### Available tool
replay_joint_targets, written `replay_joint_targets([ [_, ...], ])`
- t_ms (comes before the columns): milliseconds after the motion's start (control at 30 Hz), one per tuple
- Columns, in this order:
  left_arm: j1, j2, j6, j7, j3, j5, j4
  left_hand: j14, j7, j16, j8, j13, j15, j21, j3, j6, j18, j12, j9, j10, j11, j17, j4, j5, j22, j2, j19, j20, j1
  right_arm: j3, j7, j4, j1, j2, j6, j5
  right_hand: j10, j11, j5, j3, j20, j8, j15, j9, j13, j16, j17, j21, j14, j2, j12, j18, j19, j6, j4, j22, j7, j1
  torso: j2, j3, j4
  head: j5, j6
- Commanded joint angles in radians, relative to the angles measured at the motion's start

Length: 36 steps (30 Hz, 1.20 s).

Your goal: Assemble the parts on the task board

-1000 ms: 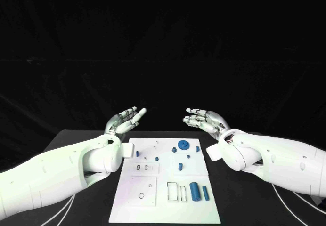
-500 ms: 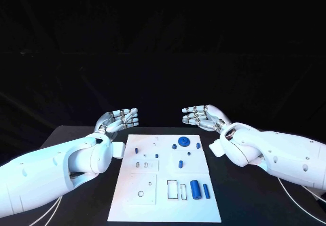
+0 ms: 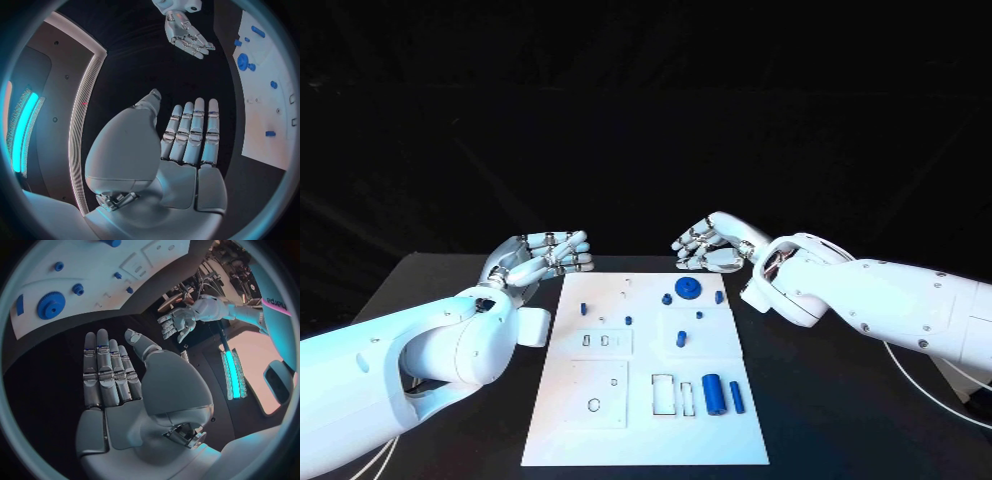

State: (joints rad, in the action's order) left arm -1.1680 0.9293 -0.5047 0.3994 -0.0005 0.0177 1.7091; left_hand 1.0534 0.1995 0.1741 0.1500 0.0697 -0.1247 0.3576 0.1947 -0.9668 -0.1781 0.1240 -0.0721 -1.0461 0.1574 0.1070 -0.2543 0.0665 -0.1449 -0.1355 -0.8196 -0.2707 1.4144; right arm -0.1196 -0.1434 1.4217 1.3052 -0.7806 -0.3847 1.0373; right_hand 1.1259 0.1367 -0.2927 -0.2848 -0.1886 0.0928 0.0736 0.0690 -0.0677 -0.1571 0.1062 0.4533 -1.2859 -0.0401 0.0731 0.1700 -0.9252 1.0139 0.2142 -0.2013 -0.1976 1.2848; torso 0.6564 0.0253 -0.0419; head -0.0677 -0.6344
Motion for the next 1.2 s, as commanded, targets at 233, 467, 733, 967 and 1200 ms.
replay_joint_targets([
  [233,-0.015,0.007,0.041,-0.016,0.003,-0.014,0.031,0.034,-0.005,0.003,-0.011,-0.001,0.009,0.018,-0.008,-0.013,-0.007,-0.014,0.003,-0.019,-0.005,0.01,0.006,-0.004,-0.005,0.004,-0.027,0.01,0.01,0.001,0.172,-0.001,0.009,0.024,0.081,0.414,0.042,-0.035,-0.003,0.031,0.068,-0.003,-0.06,0.001,-0.008,-0.11,0.097,0.152,-0.214,-0.036,-0.007,0.013,-0.145,0.052,0.001,-0.086,0.028,-0.013,0.04,0.0084,-0.0182,-0.014,-0.01],
  [467,-0.023,0.015,0.037,-0.015,0.004,-0.014,0.046,0.035,-0.004,0.001,-0.013,-0.001,0.009,0.02,-0.008,-0.012,-0.007,-0.016,0.004,-0.019,-0.005,0.011,0.007,-0.004,-0.006,0.005,-0.03,0.011,0.01,0.002,0.223,0.004,0.011,0.038,0.116,0.523,0.024,-0.047,-0.034,0.043,0.087,-0.023,-0.072,0.001,-0.017,-0.343,0.27,0.265,-0.218,-0.047,-0.003,0.012,-0.181,0.063,-0.018,-0.168,0.037,-0.021,0.054,0.0125,-0.0262,-0.019,-0.008],
  [733,-0.03,0.022,0.038,-0.016,0.005,-0.014,0.064,0.033,-0.004,-0.002,-0.016,-0.002,0.008,0.022,-0.009,-0.011,-0.007,-0.021,0.005,-0.017,-0.004,0.011,0.007,-0.004,-0.006,0.005,-0.033,0.013,0.01,0.001,0.264,-0.002,0.01,0.051,0.177,0.594,-0.012,-0.045,-0.057,0.039,0.086,-0.024,-0.072,0.002,-0.027,-0.808,0.677,0.501,-0.218,-0.061,-0.001,-0.019,-0.265,0.056,-0.041,-0.448,0.044,-0.026,0.069,0.0162,-0.0356,-0.027,-0.007],
  [967,-0.034,0.029,0.038,-0.017,0.005,-0.015,0.07,0.031,-0.003,-0.005,-0.018,-0.003,0.007,0.023,-0.01,-0.01,-0.007,-0.023,0.005,-0.016,-0.003,0.011,0.007,-0.004,-0.006,0.005,-0.034,0.013,0.01,0.001,0.278,-0.009,0.008,0.057,0.204,0.617,-0.034,-0.042,-0.055,0.046,0.08,-0.025,-0.068,0.002,-0.033,-0.957,0.82,0.605,-0.208,-0.066,0.0,-0.036,-0.297,0.046,-0.056,-0.588,0.046,-0.018,0.075,0.0175,-0.0384,-0.032,-0.007],
  [1200,-0.039,0.034,0.04,-0.018,0.005,-0.015,0.074,0.03,-0.002,-0.007,-0.019,-0.003,0.007,0.024,-0.01,-0.01,-0.007,-0.025,0.005,-0.015,-0.003,0.011,0.007,-0.004,-0.006,0.005,-0.035,0.014,0.01,0.001,0.284,-0.025,0.005,0.068,0.214,0.632,-0.038,-0.041,-0.057,0.046,0.078,-0.024,-0.066,0.003,-0.035,-1.014,0.877,0.654,-0.21,-0.064,0.002,-0.044,-0.317,0.047,-0.062,-0.656,0.047,-0.013,0.08,0.0171,-0.0425,-0.033,-0.009],
])
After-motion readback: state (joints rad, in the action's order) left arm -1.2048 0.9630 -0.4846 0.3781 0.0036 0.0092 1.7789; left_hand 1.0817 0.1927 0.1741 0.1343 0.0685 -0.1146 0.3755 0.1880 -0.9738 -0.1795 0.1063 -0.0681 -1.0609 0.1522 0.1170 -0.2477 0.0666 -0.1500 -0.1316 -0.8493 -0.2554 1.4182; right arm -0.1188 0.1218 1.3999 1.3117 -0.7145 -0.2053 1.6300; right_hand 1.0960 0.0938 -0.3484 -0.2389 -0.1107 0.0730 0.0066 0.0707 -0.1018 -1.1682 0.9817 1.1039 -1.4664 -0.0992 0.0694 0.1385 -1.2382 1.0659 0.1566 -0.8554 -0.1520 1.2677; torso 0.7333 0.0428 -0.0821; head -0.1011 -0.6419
